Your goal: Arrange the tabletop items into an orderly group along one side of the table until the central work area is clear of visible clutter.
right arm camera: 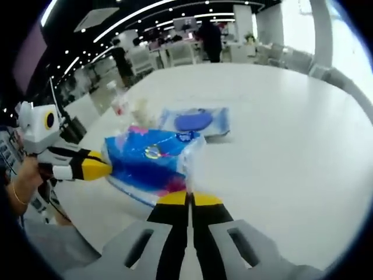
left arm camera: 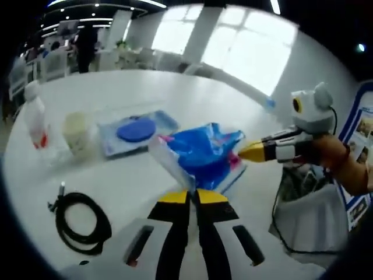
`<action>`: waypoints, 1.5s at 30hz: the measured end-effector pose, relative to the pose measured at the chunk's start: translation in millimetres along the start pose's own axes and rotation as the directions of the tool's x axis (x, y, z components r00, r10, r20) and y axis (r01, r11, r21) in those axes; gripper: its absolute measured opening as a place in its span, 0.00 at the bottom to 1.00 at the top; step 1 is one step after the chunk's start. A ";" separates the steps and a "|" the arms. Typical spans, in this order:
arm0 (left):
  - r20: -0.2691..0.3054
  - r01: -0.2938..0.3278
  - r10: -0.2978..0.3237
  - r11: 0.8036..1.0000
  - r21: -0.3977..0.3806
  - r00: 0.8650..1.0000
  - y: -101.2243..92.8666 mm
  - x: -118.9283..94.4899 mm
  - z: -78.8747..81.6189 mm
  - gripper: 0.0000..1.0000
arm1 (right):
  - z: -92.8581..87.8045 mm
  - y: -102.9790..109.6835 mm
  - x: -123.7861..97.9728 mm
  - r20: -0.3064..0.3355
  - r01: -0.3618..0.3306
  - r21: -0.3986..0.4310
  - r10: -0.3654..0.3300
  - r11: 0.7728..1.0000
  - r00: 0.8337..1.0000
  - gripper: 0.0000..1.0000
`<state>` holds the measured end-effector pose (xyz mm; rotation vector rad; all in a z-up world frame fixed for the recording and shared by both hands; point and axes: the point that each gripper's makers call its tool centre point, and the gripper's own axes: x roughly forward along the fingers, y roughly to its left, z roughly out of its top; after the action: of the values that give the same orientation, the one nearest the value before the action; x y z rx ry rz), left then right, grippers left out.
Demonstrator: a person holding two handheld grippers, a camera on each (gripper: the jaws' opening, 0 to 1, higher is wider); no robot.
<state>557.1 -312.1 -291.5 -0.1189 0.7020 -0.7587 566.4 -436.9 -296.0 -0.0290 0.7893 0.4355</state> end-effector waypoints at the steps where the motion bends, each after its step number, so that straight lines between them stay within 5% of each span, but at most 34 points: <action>1: -0.002 -0.003 0.003 1.000 0.000 1.000 -2.3 2.2 1.3 0.01 | 0.4 -2.7 -0.9 -0.006 0.004 -0.013 -0.004 1.000 1.000 0.01; 28: 0.028 -0.003 0.004 0.999 -0.032 1.000 -39.8 62.1 46.1 0.01 | 33.2 -85.0 -14.1 0.006 0.058 -0.066 -0.058 0.996 0.998 0.01; 45: 0.019 0.017 -0.016 0.999 -0.051 1.000 -38.2 109.1 68.6 0.01 | 49.2 -131.1 0.0 0.010 0.108 -0.055 -0.107 0.993 0.994 0.01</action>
<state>633.1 -422.7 -284.8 -0.1779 0.7036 -0.7551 650.9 -547.2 -278.9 -0.1216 0.7649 0.3551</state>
